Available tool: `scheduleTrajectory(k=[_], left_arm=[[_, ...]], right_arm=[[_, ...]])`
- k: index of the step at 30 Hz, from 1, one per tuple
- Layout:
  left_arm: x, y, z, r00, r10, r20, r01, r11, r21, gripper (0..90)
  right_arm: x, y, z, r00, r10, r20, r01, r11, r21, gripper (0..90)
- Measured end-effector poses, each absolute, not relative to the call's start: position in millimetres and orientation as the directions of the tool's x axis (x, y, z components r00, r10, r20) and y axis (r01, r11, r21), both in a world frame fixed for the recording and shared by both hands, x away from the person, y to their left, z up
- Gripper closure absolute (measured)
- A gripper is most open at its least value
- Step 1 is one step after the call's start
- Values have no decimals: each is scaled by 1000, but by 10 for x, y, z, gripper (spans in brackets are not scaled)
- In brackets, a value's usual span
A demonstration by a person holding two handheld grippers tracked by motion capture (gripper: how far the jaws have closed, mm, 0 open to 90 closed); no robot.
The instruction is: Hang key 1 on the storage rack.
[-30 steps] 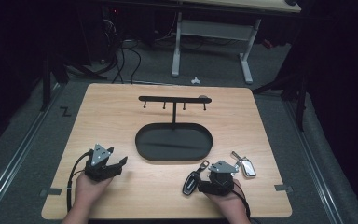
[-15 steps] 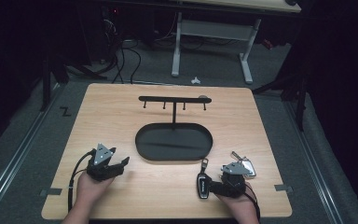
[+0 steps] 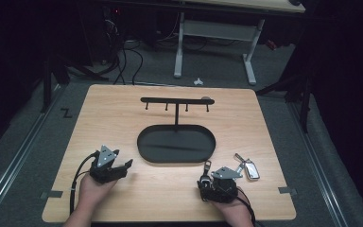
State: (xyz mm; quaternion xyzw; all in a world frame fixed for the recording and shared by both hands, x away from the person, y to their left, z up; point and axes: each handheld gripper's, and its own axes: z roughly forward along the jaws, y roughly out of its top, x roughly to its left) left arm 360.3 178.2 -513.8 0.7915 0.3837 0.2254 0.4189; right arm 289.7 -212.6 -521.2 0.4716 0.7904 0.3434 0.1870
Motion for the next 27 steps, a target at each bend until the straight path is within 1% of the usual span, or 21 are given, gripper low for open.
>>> scheduleTrajectory(k=[2, 4, 6, 11, 22, 27], left_arm=[[3605, 1776, -5139, 606, 794, 36, 419, -358, 835, 340], [3603, 1771, -5139, 607, 793, 39, 417, -360, 834, 340], [3602, 1772, -5138, 609, 792, 38, 418, -362, 833, 339], [3604, 1778, -5139, 609, 792, 35, 421, -360, 833, 339], [3605, 1776, -5146, 615, 788, 33, 422, -365, 830, 340], [3609, 1775, -5140, 615, 788, 34, 421, -365, 830, 340]], right_arm=[[2904, -2129, -5215, -492, 870, 32, 617, 323, 718, 362], [2902, -2133, -5213, -501, 865, 33, 620, 331, 711, 418], [2898, -2137, -5214, -500, 865, 32, 622, 333, 709, 424], [2858, -2248, -5215, -495, 868, 32, 631, 334, 700, 476], [2772, -2564, -5192, -465, 884, 46, 659, 311, 685, 490], [2754, -2609, -5186, -456, 889, 52, 665, 301, 684, 490]])
